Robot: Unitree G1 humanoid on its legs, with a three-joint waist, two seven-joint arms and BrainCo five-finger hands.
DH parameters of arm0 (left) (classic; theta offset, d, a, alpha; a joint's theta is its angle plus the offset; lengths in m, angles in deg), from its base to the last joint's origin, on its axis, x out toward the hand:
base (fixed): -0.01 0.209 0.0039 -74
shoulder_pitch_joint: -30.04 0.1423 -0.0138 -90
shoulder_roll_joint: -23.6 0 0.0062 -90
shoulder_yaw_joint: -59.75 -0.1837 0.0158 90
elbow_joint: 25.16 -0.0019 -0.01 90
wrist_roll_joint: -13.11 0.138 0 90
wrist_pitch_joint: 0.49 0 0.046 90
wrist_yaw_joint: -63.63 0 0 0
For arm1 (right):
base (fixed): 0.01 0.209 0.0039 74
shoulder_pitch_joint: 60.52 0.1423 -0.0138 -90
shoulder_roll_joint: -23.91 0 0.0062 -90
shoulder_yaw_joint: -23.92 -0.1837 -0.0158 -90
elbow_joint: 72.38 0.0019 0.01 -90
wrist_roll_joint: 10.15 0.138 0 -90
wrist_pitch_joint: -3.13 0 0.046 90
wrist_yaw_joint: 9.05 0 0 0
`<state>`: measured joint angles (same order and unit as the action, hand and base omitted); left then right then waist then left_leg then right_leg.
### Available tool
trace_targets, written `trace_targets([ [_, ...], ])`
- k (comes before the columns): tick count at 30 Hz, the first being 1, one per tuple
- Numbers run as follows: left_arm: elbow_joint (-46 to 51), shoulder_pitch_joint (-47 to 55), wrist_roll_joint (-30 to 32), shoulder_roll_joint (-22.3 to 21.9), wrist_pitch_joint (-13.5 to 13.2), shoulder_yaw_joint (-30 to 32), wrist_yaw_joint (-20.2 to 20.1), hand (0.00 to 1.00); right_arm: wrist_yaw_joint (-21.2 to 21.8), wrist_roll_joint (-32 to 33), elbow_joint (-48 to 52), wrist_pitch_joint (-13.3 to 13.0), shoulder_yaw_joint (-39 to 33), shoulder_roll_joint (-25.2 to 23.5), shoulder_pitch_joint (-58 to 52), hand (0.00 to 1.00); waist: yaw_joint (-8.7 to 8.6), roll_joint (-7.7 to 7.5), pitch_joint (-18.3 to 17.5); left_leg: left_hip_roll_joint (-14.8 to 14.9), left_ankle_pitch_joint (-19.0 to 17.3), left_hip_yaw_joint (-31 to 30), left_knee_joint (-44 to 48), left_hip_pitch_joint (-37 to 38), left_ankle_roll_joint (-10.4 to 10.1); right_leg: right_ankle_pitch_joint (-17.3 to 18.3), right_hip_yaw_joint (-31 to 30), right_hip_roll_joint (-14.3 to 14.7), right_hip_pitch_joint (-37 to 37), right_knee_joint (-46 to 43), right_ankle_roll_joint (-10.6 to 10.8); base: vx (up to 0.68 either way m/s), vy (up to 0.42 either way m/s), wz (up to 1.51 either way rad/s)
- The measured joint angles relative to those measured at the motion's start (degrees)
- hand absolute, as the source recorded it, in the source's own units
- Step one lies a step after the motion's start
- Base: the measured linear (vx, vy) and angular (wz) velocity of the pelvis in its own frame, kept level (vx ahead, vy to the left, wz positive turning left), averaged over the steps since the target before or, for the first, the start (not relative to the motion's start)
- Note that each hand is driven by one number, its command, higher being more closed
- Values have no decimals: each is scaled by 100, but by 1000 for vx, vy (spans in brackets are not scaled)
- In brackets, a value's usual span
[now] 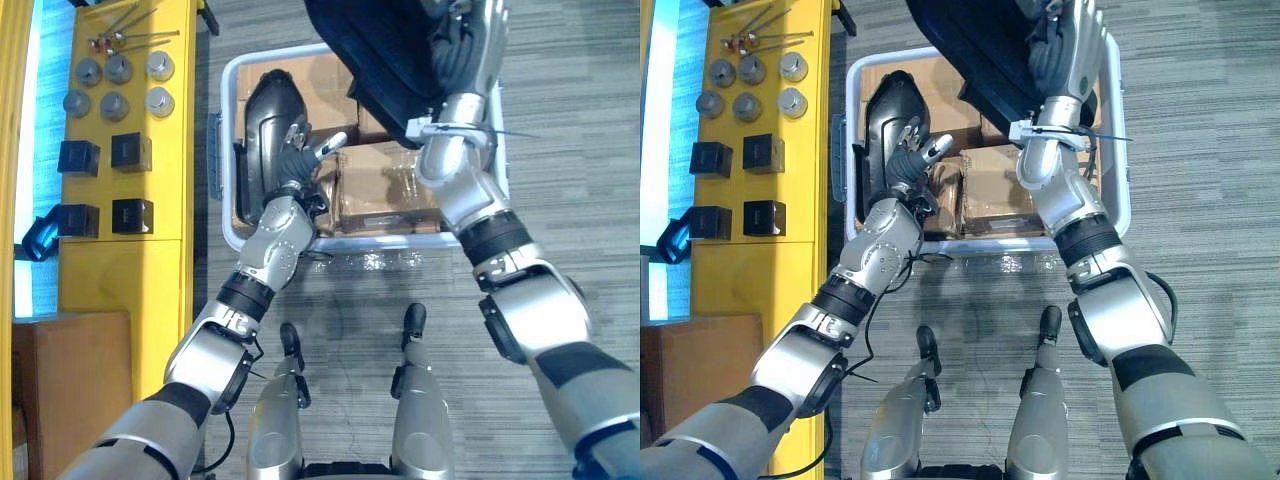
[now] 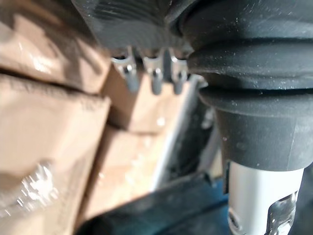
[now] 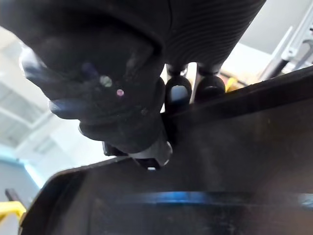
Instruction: Walk over and take plastic housings, then place them on the shelf
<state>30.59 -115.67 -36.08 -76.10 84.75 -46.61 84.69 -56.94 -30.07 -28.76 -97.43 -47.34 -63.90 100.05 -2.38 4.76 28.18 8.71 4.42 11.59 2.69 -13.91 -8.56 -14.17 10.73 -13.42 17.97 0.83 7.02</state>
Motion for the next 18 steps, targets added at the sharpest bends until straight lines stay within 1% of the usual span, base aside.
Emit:
trace_targets([
  [3,-76,-98,-111,-175,-241,-7,-138,0,-1,34,1,-68,2,-67,0,100,-9,0,0,45,0,6,2,0,-22,-9,0,50,-1,13,-12,2,-10,-4],
  [5,-101,-145,-268,-313,-427,-16,-238,0,-3,125,2,-84,5,-202,0,100,-26,0,0,57,-1,11,2,3,-29,-11,-4,64,-1,17,-14,0,0,0],
  [7,-150,-178,-277,-370,-526,-16,-272,0,-3,189,2,-84,49,-254,0,100,-27,0,0,57,-2,14,2,6,-31,-12,-7,64,-3,18,-15,0,0,0],
  [9,-286,-255,-276,-465,-646,-18,-279,0,-3,342,2,-87,63,-418,0,100,-25,-1,-1,57,-3,17,3,14,-32,-12,-8,64,-13,21,-15,0,0,0],
  [12,-368,-263,-274,-466,-733,-19,-244,0,-60,361,2,-104,83,-641,0,100,-25,-4,-1,57,-5,35,2,43,-34,-12,-30,66,-22,23,-15,4,9,-3],
  [14,-462,-264,-267,-460,-733,-20,-241,0,-87,377,2,-139,186,-724,0,100,-25,-13,-4,57,-10,59,1,73,-40,-12,-50,67,-32,24,-15,8,14,-5],
  [16,-598,-262,-254,-463,-709,-61,-194,0,-95,395,14,-217,293,-811,0,100,-30,-47,6,58,-16,88,1,122,-45,-31,-53,73,-99,92,-33,10,15,-4],
  [18,-691,-263,-224,-462,-676,-78,-126,0,-100,396,23,-218,300,-927,0,100,-27,-107,-20,66,-31,118,3,127,-62,-49,-55,83,-104,139,-46,5,10,-7],
])
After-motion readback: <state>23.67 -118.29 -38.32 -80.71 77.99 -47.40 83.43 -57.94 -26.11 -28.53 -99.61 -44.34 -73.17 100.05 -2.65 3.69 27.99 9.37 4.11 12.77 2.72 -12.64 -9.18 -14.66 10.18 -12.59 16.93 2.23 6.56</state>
